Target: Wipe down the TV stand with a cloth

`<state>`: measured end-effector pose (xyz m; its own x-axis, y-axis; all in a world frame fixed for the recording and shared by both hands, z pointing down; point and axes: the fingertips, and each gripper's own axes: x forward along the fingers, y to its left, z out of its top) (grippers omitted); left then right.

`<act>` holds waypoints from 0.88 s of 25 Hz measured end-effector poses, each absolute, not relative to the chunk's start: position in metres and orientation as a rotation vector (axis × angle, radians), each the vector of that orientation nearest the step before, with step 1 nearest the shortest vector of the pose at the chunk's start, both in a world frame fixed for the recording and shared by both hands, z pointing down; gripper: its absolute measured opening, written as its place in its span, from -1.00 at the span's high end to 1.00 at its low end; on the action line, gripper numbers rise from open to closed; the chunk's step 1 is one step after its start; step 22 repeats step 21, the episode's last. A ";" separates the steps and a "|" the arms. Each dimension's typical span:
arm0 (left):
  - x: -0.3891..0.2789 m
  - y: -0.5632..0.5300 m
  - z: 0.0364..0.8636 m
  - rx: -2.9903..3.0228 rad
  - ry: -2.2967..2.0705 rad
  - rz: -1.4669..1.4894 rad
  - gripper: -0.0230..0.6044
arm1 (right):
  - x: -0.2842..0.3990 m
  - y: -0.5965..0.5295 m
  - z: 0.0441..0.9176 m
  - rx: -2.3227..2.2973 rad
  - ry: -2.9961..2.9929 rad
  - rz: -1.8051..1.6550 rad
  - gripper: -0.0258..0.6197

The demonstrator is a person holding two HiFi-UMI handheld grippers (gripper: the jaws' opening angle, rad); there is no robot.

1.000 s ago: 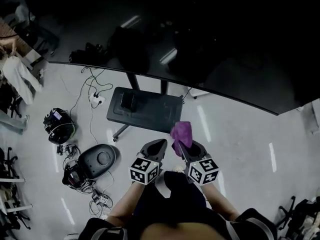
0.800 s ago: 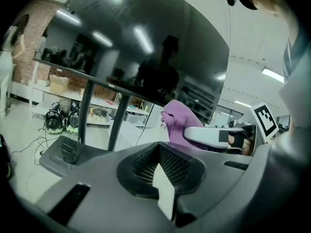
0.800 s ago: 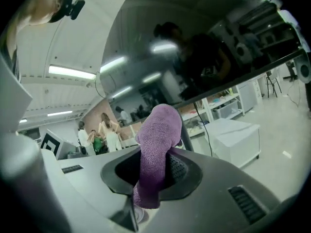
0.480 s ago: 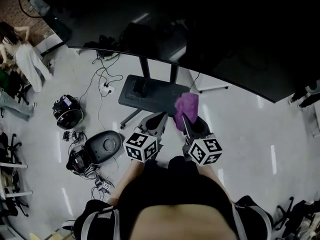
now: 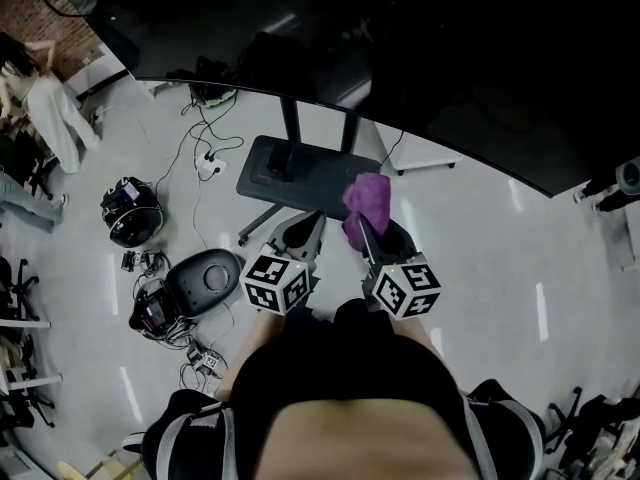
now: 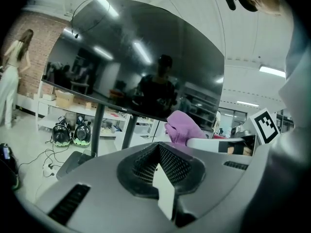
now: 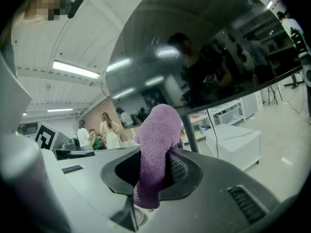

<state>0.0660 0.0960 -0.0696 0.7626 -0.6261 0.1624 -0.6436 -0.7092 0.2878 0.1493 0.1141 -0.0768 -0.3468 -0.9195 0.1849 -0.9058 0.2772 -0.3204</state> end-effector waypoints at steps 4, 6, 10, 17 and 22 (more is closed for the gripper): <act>0.067 0.096 -0.067 2.633 -0.970 0.083 0.91 | 0.150 0.115 -0.071 -1.795 2.486 -0.600 0.63; 0.063 0.096 -0.065 2.622 -0.971 0.082 0.91 | 0.148 0.114 -0.067 -1.801 2.488 -0.614 0.63; 0.054 0.096 -0.061 2.611 -0.974 0.098 0.91 | 0.141 0.112 -0.064 -1.800 2.492 -0.634 0.63; 0.034 0.095 -0.047 2.570 -0.979 0.132 0.91 | 0.132 0.110 -0.057 -1.822 2.501 -0.645 0.63; 0.032 0.086 -0.045 2.570 -0.981 0.144 0.91 | 0.132 0.103 -0.053 -1.823 2.517 -0.654 0.63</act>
